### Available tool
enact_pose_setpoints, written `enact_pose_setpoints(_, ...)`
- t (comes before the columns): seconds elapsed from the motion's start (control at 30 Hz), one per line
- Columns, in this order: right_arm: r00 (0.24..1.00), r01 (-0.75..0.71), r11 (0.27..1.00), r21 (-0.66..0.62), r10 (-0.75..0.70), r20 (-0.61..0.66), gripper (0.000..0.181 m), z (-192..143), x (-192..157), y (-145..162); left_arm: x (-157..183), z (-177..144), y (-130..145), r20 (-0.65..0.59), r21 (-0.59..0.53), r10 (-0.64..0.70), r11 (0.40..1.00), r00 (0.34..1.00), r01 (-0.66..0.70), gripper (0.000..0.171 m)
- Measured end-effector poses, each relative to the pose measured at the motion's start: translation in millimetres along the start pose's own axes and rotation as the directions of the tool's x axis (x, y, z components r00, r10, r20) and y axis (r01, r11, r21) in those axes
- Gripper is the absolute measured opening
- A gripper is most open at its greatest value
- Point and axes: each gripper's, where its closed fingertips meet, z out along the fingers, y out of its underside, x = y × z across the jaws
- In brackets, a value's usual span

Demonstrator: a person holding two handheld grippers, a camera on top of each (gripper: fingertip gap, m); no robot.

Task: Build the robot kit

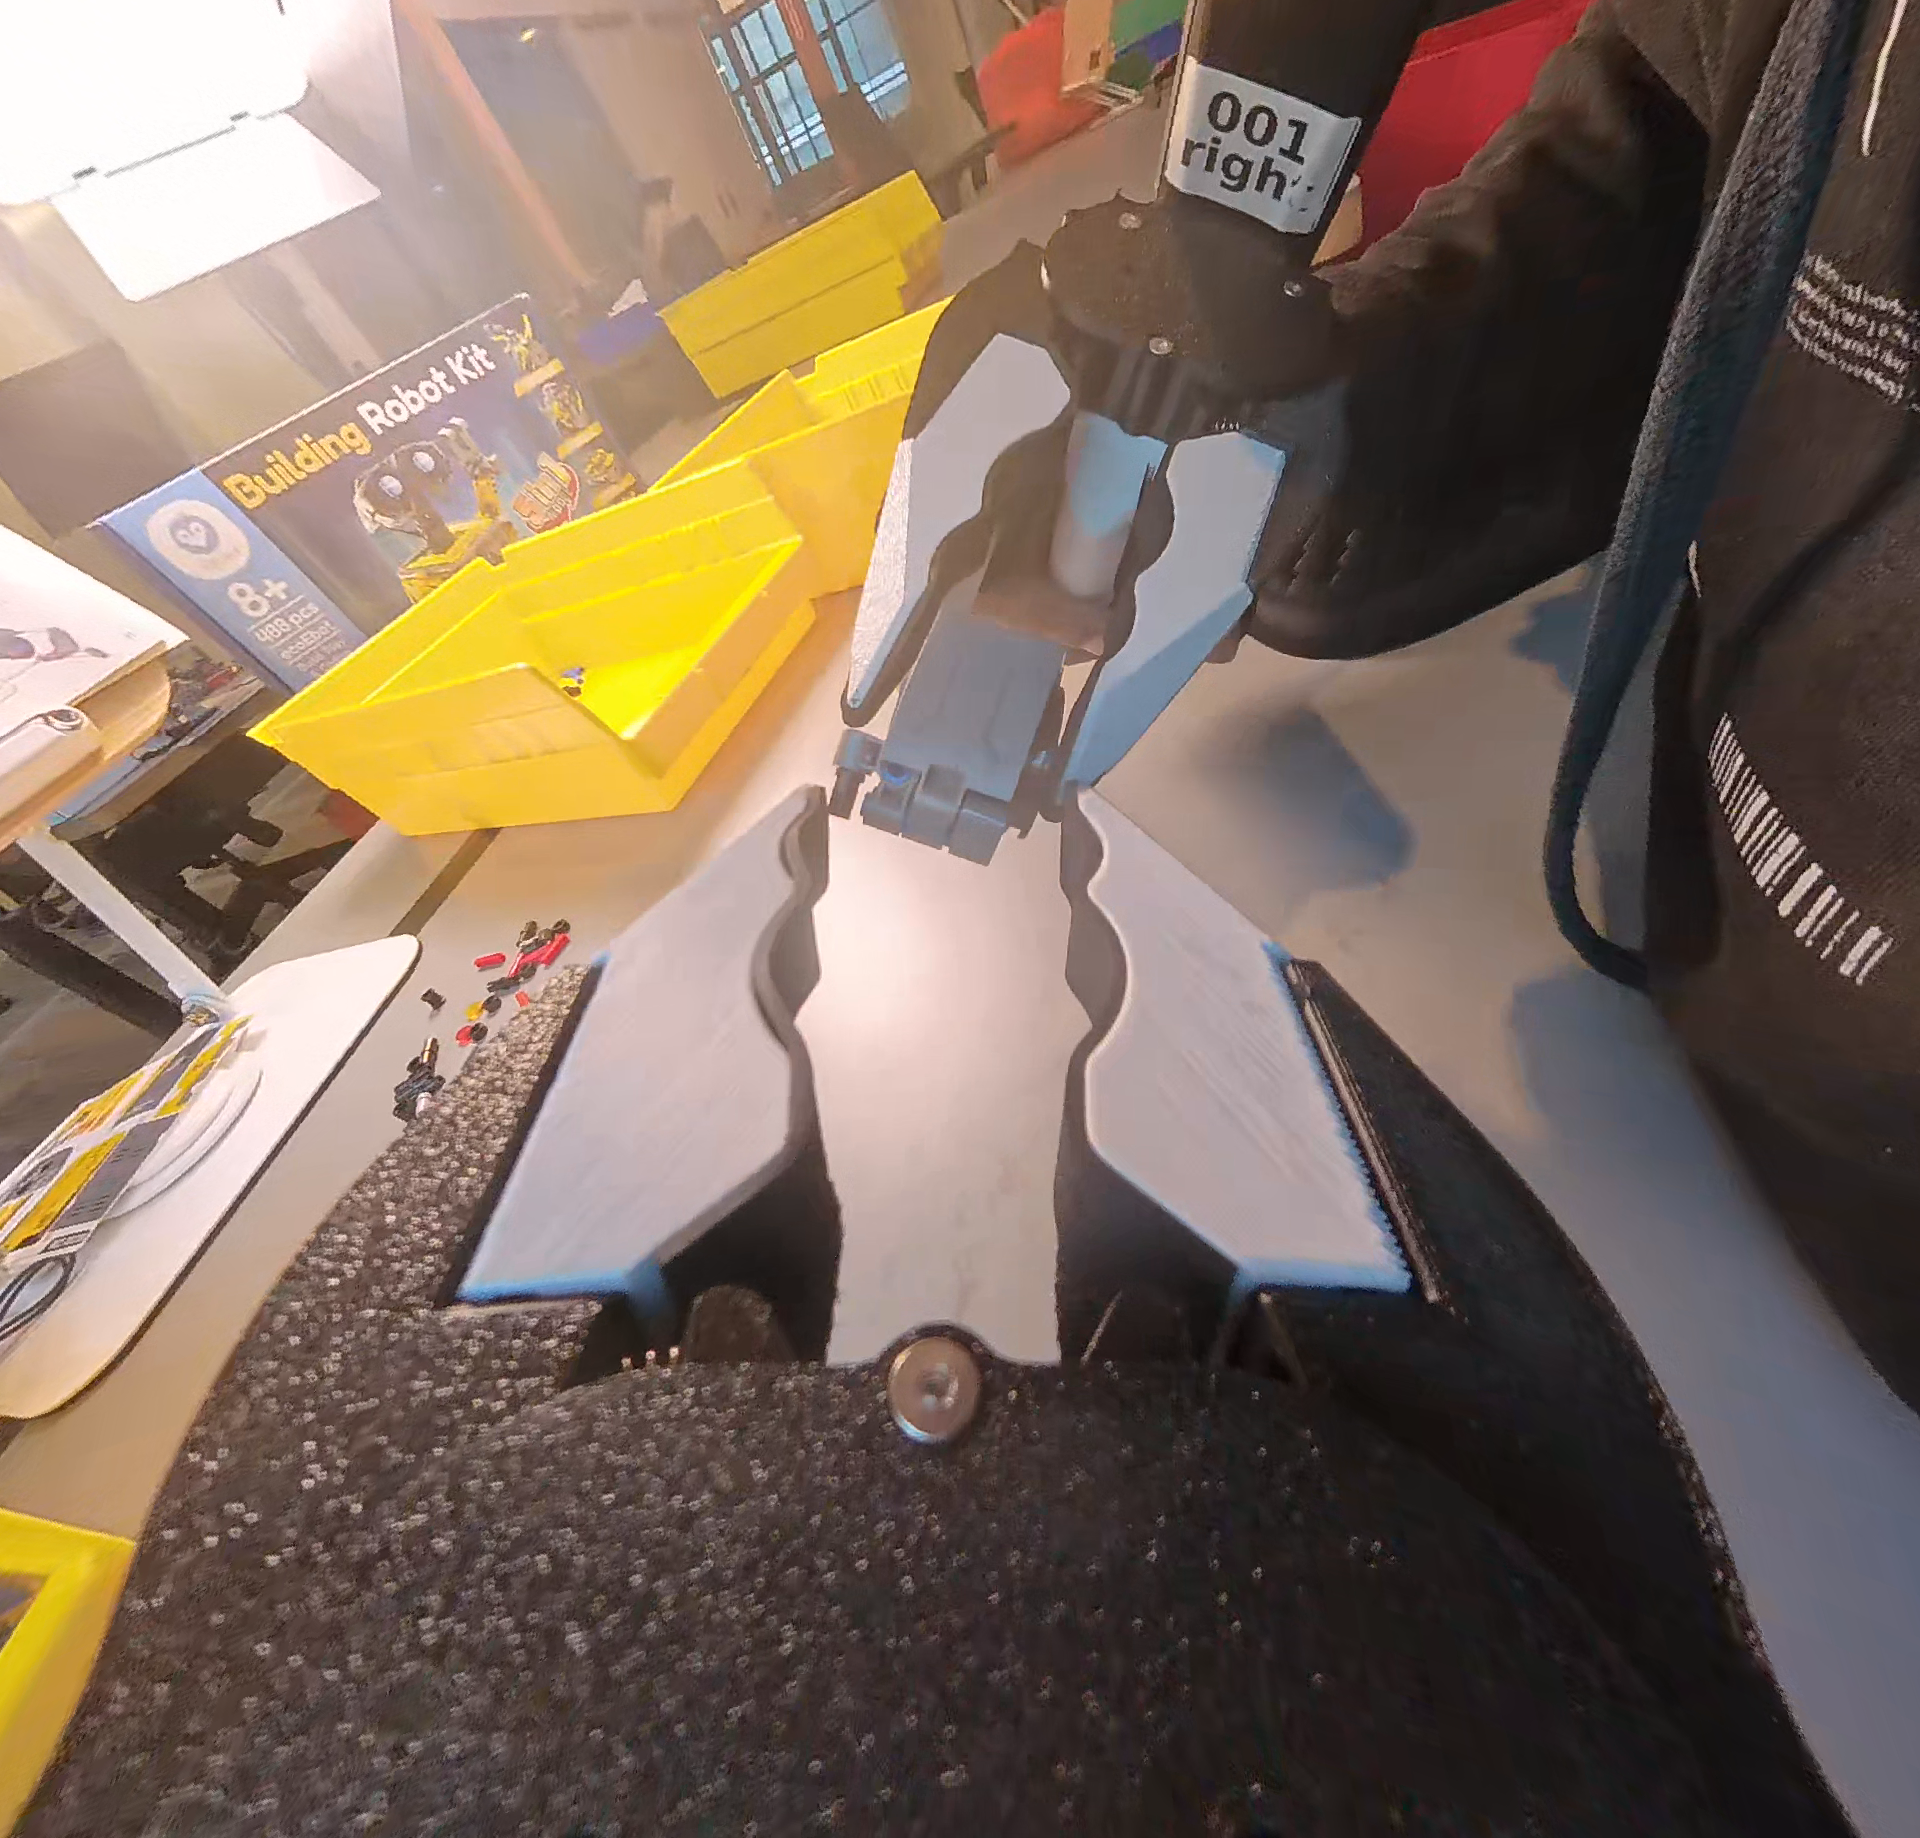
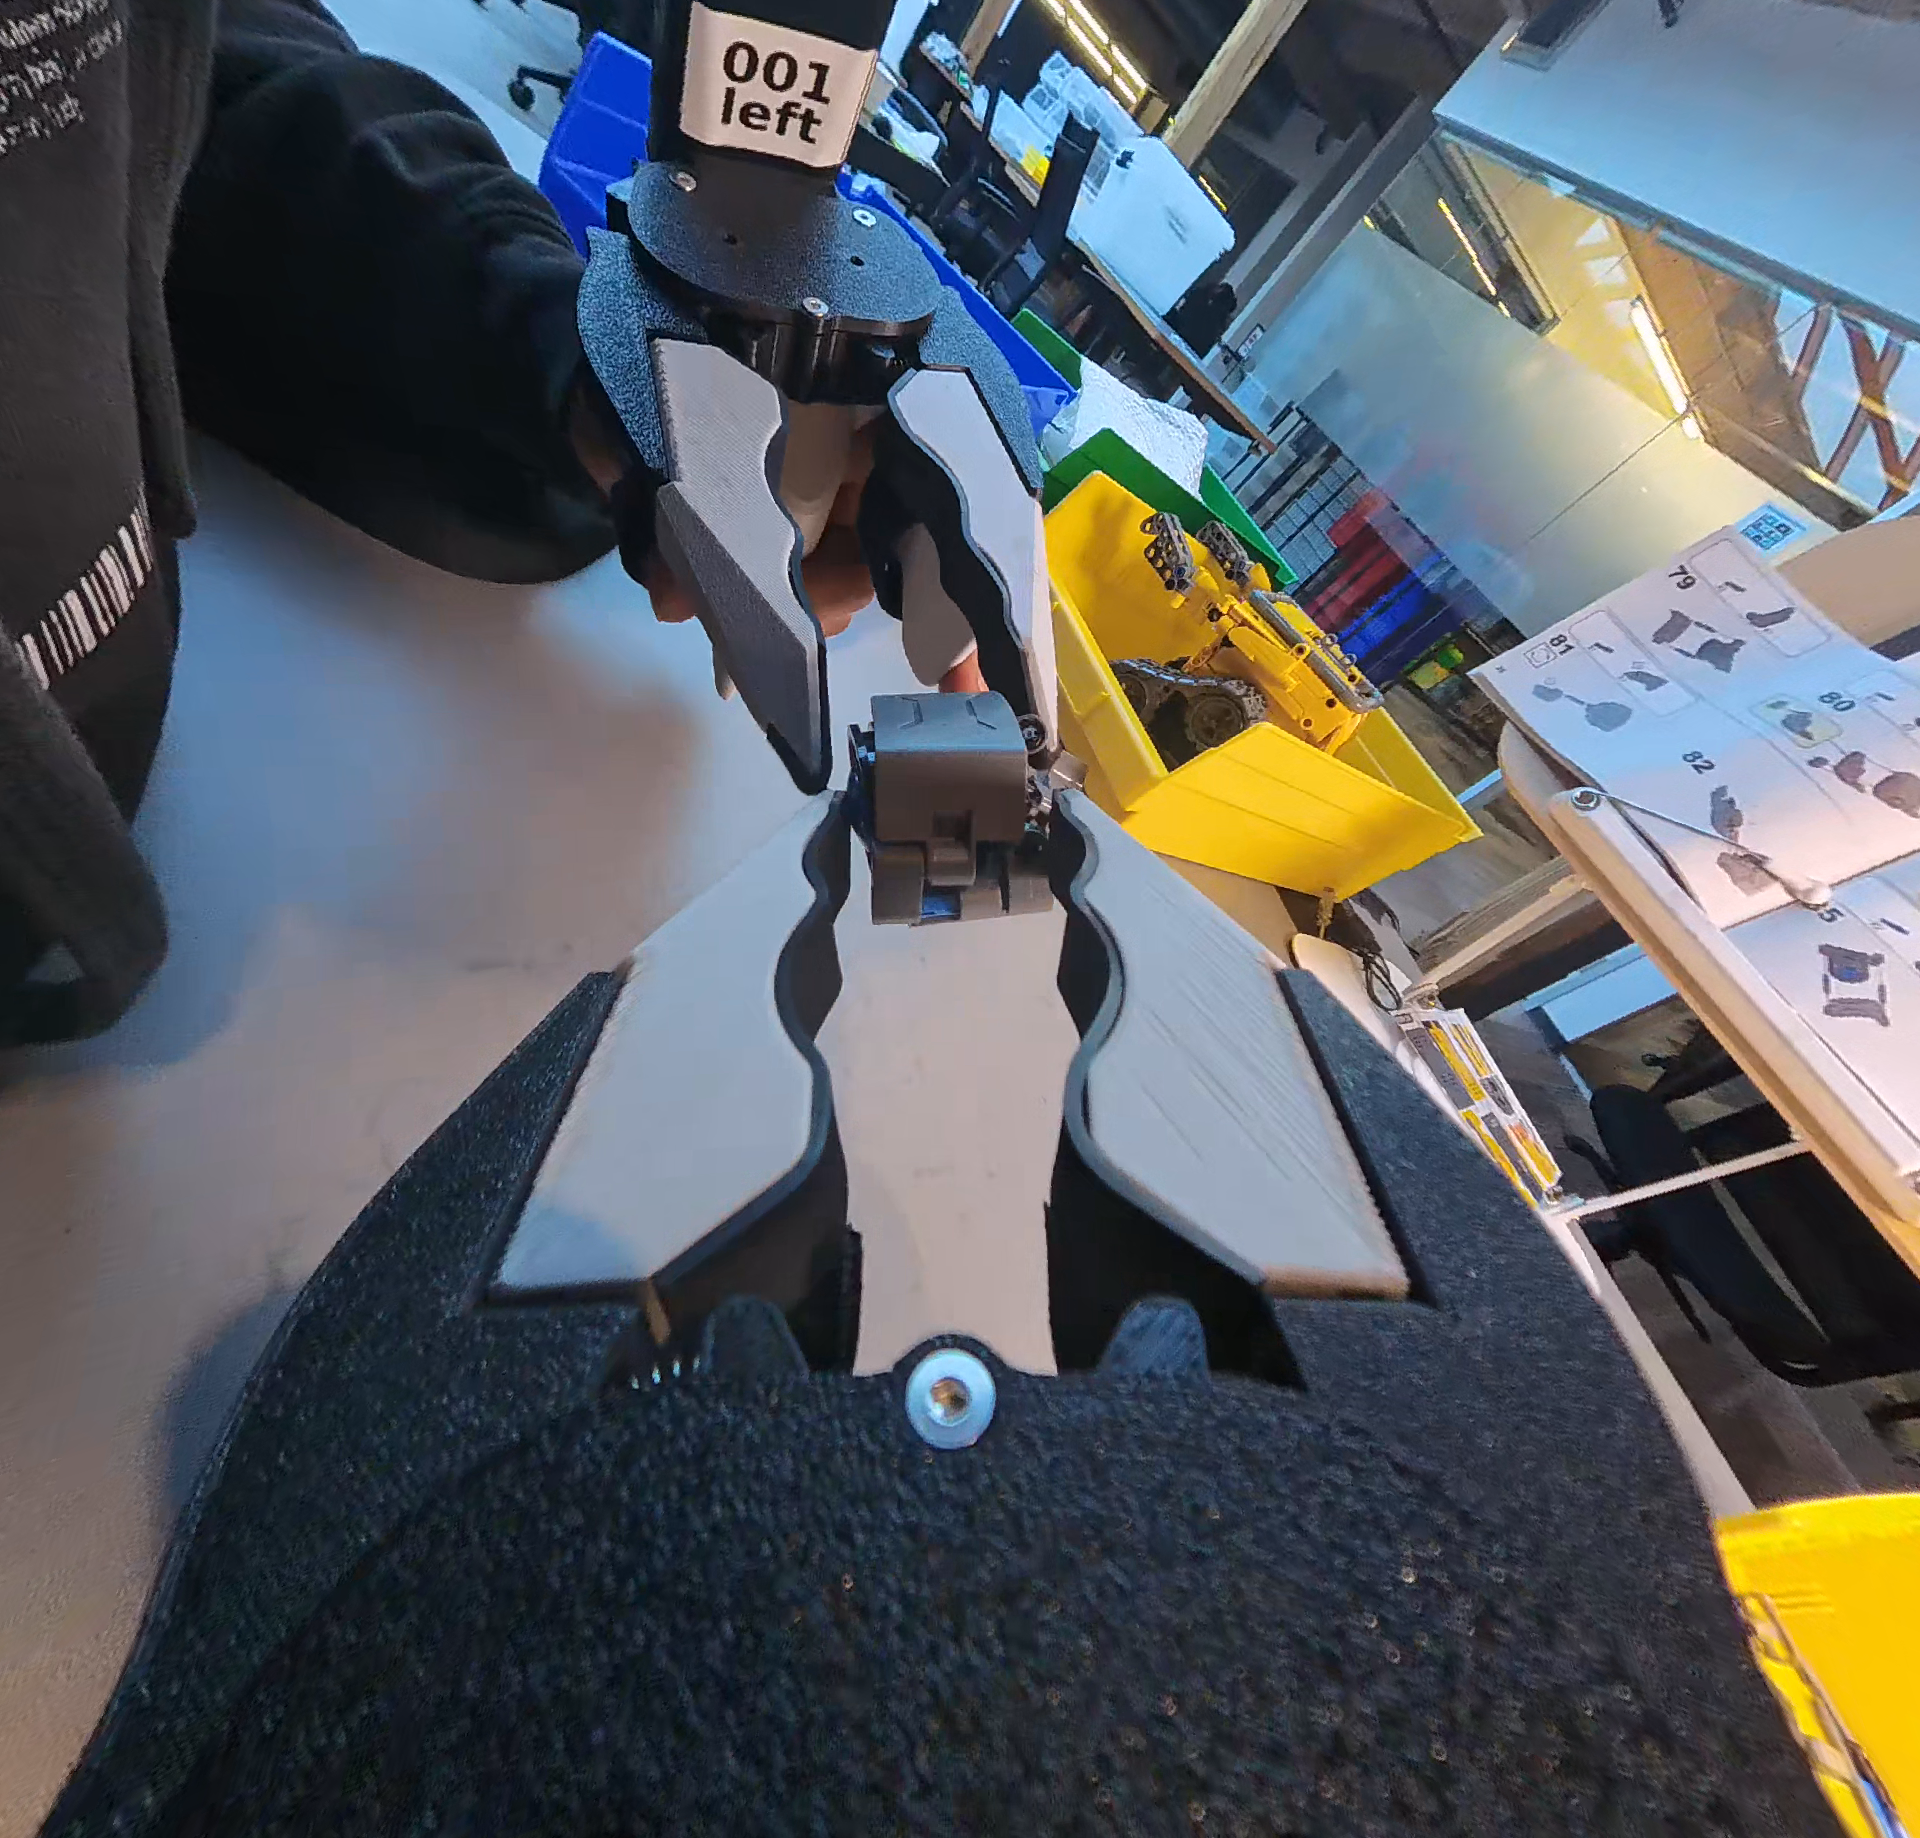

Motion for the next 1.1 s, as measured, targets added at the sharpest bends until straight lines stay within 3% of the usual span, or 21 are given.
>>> enact_pose_setpoints(0.33,0.992,-0.123,0.992,0.039,0.123,0.016,0.049,0.6,8.4,-10.3,-4.0,-7.8,-10.4,-0.032,0.098,-0.100,0.990,0.994,0.103,0.039)
enact_pose_setpoints(0.5,0.982,-0.181,0.983,0.037,0.179,0.062,0.041,-0.4,3.5,-8.7,-2.8,-6.6,-9.2,-0.043,0.097,-0.115,0.988,0.992,0.118,0.039)
enact_pose_setpoints(0.8,0.908,-0.386,0.922,-0.032,0.386,0.162,0.036,1.6,2.8,-6.6,-2.3,-5.6,-1.2,-0.153,0.098,-0.322,0.936,0.934,0.338,0.038)
enact_pose_setpoints(1.1,0.905,-0.375,0.921,-0.103,0.388,0.175,0.033,2.0,0.5,-7.2,-0.2,-5.7,1.6,-0.176,0.087,-0.348,0.926,0.921,0.367,0.038)
